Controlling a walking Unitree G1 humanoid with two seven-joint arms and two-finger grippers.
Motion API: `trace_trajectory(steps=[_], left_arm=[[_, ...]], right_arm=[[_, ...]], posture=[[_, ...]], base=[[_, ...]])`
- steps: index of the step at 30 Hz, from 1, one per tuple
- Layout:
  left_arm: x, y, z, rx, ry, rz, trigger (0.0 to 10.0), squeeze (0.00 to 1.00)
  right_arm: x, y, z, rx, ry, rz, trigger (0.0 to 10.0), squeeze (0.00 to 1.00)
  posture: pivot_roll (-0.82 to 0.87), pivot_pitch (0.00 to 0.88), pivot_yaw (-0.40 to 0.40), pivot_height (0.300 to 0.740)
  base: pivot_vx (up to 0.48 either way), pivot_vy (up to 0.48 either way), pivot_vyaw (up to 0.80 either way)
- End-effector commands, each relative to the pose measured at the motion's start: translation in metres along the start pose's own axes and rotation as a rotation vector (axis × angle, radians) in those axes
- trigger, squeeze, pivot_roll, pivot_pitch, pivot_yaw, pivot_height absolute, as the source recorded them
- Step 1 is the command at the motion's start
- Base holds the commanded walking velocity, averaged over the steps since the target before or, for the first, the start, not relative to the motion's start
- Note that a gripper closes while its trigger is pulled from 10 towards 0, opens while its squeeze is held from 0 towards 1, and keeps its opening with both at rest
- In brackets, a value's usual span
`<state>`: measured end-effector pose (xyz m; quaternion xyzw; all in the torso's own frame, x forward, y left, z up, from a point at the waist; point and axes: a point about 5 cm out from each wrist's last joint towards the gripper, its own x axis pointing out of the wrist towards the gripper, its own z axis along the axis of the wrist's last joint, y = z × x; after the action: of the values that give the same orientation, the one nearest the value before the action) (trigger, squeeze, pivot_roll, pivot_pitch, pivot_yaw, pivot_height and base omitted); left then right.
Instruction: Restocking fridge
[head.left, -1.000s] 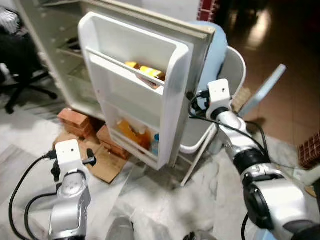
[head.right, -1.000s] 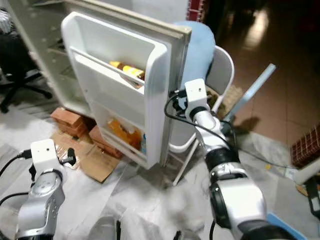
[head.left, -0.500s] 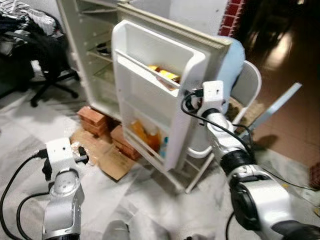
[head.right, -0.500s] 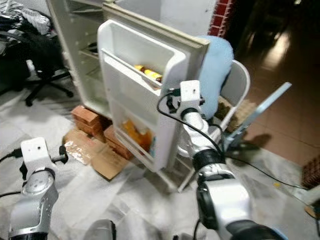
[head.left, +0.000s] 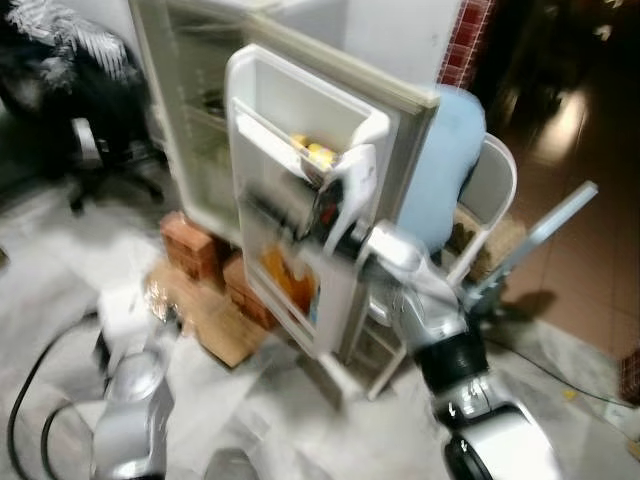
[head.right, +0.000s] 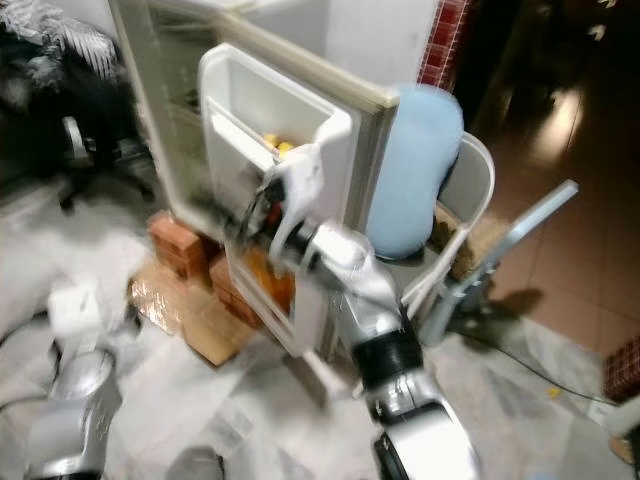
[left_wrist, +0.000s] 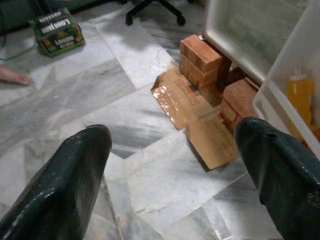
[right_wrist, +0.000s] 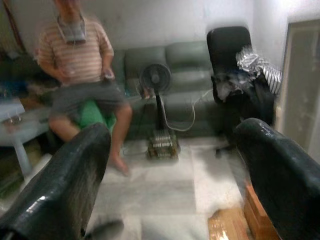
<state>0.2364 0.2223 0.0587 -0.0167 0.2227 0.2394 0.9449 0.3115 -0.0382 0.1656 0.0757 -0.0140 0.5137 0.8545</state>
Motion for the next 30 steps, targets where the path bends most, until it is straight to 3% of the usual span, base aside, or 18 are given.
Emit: trace_trajectory(steps=[1, 3, 6, 9, 16, 23, 30], left_arm=[[0.001, -0.006, 0.003, -0.021, -0.001, -0.018, 10.0, 0.00], [0.002, -0.005, 0.003, -0.029, -0.002, -0.019, 10.0, 0.00], [0.003, -0.003, 0.005, -0.016, -0.015, -0.027, 10.0, 0.00], [0.003, -0.001, 0.010, -0.019, -0.053, -0.050, 10.0, 0.00], [0.004, 0.003, 0.011, -0.019, -0.058, -0.040, 10.0, 0.00], [0.003, 0.003, 0.009, -0.022, -0.060, -0.048, 10.0, 0.00], [0.002, 0.003, 0.009, -0.027, -0.060, -0.048, 10.0, 0.00]], right_arm=[[-0.020, -0.022, -0.020, -0.034, 0.114, -0.103, 10.0, 0.00], [-0.048, -0.044, -0.044, -0.121, 0.280, -0.225, 10.0, 0.00], [-0.079, -0.060, -0.055, -0.154, 0.433, -0.365, 10.0, 0.00], [-0.093, -0.075, -0.055, -0.196, 0.466, -0.561, 10.0, 0.00], [-0.103, -0.085, -0.048, -0.248, 0.390, -0.770, 10.0, 0.00], [-0.115, -0.092, -0.045, -0.227, 0.328, -0.995, 10.0, 0.00], [-0.112, -0.096, -0.035, -0.239, 0.245, -1.063, 10.0, 0.00]], posture=[[0.08, 0.000, -0.046, 0.740], [0.08, 0.000, -0.043, 0.740], [0.08, 0.000, -0.038, 0.740], [0.08, 0.000, -0.037, 0.740], [0.08, 0.000, -0.040, 0.740], [0.08, 0.000, -0.043, 0.740], [0.08, 0.000, -0.043, 0.740]], base=[[0.000, 0.000, 0.00], [0.000, 0.000, 0.00], [0.000, 0.000, 0.00], [0.114, 0.000, 0.00], [0.381, 0.000, 0.00], [0.418, 0.000, 0.00], [0.459, 0.000, 0.00]])
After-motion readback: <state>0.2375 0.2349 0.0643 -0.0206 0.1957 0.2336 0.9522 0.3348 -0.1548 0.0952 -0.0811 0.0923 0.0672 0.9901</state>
